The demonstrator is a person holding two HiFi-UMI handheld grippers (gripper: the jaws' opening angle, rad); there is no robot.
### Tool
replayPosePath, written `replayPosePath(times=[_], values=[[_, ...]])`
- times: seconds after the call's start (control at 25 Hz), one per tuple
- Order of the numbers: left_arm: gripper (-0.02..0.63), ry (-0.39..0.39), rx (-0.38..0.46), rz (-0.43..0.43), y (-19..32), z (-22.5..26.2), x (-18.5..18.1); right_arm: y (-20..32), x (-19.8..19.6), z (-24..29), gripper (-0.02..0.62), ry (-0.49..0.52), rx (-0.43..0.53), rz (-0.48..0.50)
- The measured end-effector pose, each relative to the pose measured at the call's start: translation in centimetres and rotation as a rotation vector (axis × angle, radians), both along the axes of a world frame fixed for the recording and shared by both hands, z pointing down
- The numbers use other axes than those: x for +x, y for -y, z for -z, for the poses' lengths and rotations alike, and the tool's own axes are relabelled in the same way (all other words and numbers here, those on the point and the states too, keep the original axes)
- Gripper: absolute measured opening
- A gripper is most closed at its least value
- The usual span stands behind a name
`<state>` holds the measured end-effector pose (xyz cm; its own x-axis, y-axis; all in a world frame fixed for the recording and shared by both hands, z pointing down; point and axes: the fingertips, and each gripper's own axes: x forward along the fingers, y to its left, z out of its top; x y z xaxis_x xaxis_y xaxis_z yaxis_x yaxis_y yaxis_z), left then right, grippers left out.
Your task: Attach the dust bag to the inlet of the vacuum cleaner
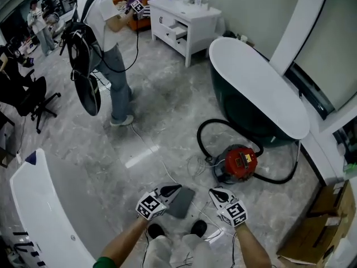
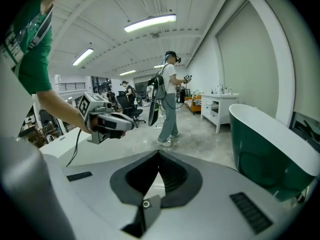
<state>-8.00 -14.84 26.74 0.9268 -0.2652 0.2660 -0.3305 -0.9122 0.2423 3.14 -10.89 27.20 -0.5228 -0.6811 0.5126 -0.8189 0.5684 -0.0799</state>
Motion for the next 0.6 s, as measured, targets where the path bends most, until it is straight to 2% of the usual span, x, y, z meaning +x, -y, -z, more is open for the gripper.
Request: replayPosePath(times=[0.12,0.28,0.52,0.6], values=[[0.003,0.015,0.021,-0.036,0.3,-3.6,0.4,0.7,0.0,-3.2,0.008,-0.004,0.018,0.022],[0.003,0.037,0.043,-0.092,-0.3,-10.2,0.5,0.0,-0.7,-8.7,0.008,-0.071,0.050,0.100],[0.003,0.034,0.090,-0.137,1.2,-20.0,0.4,2.2,-1.5,-16.8,0.008,-0.018,0.093,0.160],[0.003,0.051,0.133,-0.136,1.6,-23.3,0.2,2.9,-1.8,-19.7,0.008,-0.006,0.102,0.172]])
